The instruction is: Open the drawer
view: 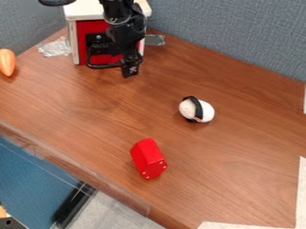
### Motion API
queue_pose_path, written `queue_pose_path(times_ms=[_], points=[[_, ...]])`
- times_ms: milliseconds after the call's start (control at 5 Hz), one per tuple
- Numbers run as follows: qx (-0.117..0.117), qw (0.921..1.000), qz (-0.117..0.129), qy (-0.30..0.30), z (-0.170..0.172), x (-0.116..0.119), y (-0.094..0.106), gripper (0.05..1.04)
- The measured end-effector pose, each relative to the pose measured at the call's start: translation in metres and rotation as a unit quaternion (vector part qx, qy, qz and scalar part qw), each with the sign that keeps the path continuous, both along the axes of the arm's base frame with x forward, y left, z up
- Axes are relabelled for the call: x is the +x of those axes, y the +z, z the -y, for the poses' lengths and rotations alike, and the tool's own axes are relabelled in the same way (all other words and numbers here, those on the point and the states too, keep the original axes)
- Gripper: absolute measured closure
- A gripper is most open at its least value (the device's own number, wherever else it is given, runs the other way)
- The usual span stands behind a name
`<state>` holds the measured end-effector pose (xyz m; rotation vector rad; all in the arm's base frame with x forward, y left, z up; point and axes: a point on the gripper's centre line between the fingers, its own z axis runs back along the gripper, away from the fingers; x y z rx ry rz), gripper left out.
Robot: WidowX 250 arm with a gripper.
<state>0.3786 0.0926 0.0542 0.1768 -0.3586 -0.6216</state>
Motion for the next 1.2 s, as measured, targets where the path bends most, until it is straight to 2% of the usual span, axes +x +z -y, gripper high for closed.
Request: queue_pose_path(times_ms=[200, 400, 600, 800, 1000, 1200], points=[[0.007, 0.9999, -0.013, 0.008, -0.004, -0.001, -0.011, 0.098], [0.012, 0.9994, -0.018, 0.026, -0.007, -0.002, -0.014, 0.186], [0.013, 0.9988, -0.028, 0.036, -0.009, -0.004, -0.023, 0.481], [0.008, 0.9989, -0.025, 0.038, -0.008, -0.003, -0.022, 0.79], [0.001, 0.9986, -0.037, 0.037, -0.005, -0.006, -0.023, 0.906], [-0.008, 0.9987, -0.039, 0.03, 0.007, -0.011, -0.02, 0.924]])
